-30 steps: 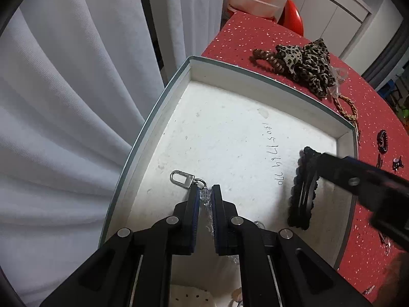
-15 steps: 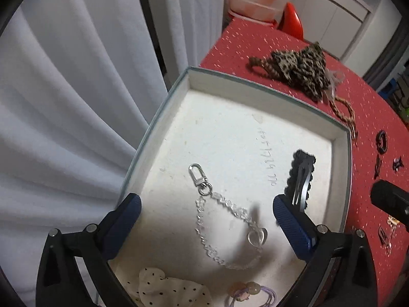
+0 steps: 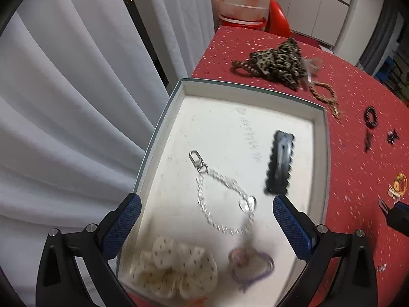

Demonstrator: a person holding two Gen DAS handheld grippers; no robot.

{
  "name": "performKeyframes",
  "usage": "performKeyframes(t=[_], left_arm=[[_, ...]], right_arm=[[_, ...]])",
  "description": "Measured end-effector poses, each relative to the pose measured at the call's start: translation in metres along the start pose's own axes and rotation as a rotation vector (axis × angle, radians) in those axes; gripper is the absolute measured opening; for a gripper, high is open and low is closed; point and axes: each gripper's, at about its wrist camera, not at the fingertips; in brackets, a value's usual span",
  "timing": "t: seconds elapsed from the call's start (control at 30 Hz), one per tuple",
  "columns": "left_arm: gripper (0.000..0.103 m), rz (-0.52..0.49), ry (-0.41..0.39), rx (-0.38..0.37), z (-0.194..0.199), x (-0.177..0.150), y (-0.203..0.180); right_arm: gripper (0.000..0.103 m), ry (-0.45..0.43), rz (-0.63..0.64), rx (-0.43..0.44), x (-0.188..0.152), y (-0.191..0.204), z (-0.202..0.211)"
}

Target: Organize jewelry

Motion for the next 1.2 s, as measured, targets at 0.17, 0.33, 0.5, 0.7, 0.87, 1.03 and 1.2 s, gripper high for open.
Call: performKeyframes(t=[0.17,0.33,0.5,0.7,0.87,1.03,1.2], left_arm=[[0.103,-0.033,-0.016,-0.021,0.031,-0.01,-0.017],[0.103,-0.065,-0.031,-0.053,0.053,-0.017,-0.045],[0.103,-0.071,-0.025,-0.115,0.061,-0.018,-0.074],[0.103,-0.121,0.003,-0.21,0.067,-0.022,-0.116],[0.103,-0.145,0.031,-0.253,0.064,-0.024,-0.151],[0.103,-0.123,0.075,-0.283,0.051,-0.024,-0.179],[0.103,-0.074,0.133,-0.297,0.03,-0.023,-0.199]], right_arm=[[0.087,-0.016,-0.06,-0.012,-0.017,-0.036,0.026],[0.088,-0.03,-0.117,-0.041,-0.03,-0.074,0.046],[0.089,-0.055,-0.143,-0.081,-0.041,-0.106,0.065],[0.089,-0.067,-0.167,-0.127,-0.047,-0.137,0.079],[0.089,-0.022,-0.194,-0.167,-0.046,-0.163,0.08],[0.089,-0.028,-0.219,-0.2,-0.045,-0.185,0.083],[0.089,-0.035,-0.23,-0.222,-0.042,-0.205,0.083]])
Point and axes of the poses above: each gripper's, at about its wrist camera, not at the fingertips, and z roughly against the way its jaws point, y to its left, x to its top, and after that the axes turned 5 degrees about -z, right-handed
